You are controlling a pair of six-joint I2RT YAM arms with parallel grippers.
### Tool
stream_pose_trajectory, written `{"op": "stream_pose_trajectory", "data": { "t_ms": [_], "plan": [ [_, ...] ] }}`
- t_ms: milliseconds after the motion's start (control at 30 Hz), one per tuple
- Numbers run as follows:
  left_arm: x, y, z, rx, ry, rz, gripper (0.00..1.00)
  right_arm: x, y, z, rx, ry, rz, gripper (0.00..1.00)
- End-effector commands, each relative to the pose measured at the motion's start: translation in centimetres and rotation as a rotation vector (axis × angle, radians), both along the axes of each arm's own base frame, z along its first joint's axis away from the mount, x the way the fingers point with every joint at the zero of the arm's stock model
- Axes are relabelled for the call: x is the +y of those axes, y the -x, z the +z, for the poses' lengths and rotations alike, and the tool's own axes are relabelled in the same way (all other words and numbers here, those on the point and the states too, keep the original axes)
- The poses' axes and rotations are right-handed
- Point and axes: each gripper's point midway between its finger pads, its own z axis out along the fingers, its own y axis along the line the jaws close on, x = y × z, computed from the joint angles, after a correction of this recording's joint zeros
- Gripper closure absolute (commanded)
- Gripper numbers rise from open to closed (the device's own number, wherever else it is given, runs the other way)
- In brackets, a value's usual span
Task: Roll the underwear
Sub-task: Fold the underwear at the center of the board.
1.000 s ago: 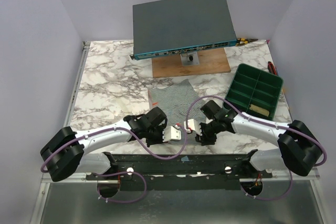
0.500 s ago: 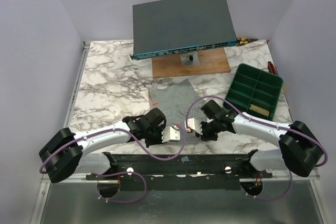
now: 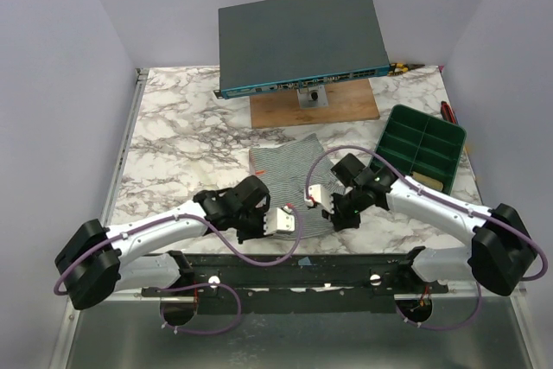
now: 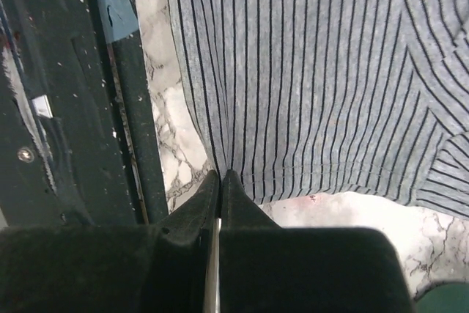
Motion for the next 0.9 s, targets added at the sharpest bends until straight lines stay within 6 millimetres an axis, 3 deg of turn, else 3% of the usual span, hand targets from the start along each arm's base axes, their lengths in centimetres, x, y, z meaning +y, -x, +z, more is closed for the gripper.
{"op": "stream_pose_trajectory", "data": {
  "t_ms": [0,267,433,633,867],
  "plan": [
    [-1.4,0.9,3.1,0.032,0.088,-0.041,1.0,0.7,0.1,2.1,0.031,-0.022,-0.043,0.99],
    [-1.2,-1.0,5.4,-0.04,0.144,0.009,1.0,0.8,-4.1,5.6,-0.156,-0.013,-0.148,0.99],
    [-0.4,-2.8,6.6,-0.014,0.138,0.057,1.0,0.4,-6.2,6.5,-0.204,0.02,-0.185,0.99],
    [0.6,-6.2,7.7,0.013,0.13,0.126,1.0,0.0,-9.6,7.0,-0.255,0.054,-0.235,0.99],
    [1.5,-11.0,8.0,0.013,0.106,0.225,1.0,-0.3,-15.5,7.8,-0.328,0.093,-0.3,0.99]
  ]
}}
